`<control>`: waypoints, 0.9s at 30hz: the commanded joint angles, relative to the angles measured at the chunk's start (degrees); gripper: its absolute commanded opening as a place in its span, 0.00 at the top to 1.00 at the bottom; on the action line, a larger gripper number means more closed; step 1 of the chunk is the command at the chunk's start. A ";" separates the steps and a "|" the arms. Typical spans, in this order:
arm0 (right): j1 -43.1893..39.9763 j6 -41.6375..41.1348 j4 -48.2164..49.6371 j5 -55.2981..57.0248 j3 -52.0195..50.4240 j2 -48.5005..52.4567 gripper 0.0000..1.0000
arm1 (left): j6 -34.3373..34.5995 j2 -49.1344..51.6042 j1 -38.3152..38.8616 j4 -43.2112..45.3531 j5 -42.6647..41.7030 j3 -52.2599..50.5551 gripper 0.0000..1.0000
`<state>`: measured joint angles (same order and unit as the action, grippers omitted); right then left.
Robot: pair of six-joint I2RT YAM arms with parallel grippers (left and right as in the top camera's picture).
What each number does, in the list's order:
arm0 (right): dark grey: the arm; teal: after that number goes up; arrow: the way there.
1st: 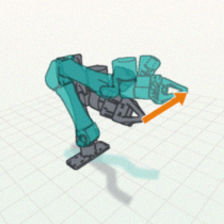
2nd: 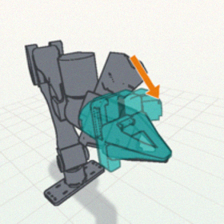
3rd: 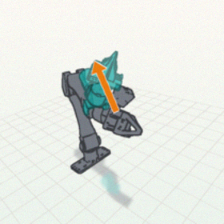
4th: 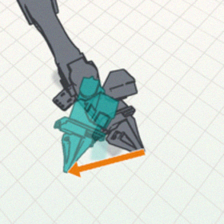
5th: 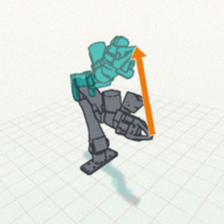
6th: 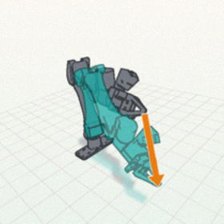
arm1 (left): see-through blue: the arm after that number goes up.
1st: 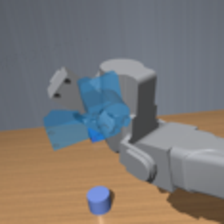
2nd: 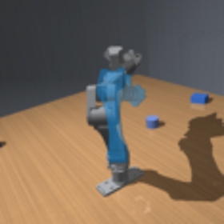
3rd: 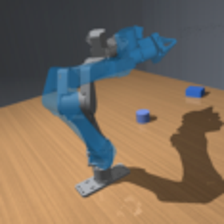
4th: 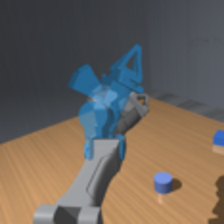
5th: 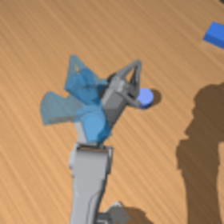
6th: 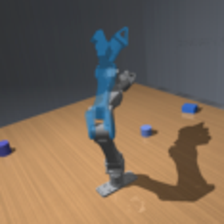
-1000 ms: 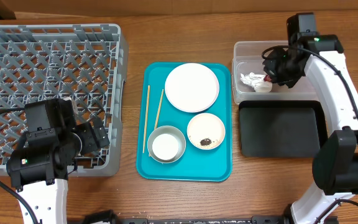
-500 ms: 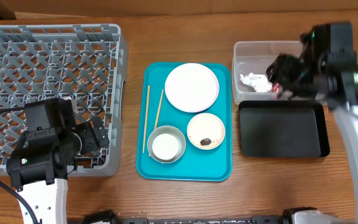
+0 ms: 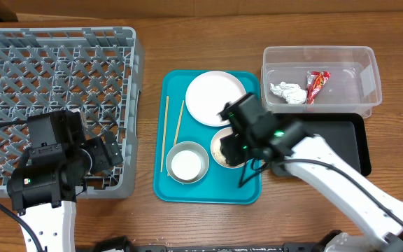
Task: Sort waste into correct bins and load items into the dishwasher
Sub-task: 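Grasp the small rice bowl with the right gripper and lift it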
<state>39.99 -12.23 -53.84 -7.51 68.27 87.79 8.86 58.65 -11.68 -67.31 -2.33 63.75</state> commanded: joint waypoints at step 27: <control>3.19 -5.11 5.60 2.54 -1.46 16.48 0.96 | -0.02 0.15 -0.15 0.17 -0.52 1.11 0.00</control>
<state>42.89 -14.37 -48.60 -5.17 67.92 103.98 8.86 58.67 -11.68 -67.31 -2.33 63.75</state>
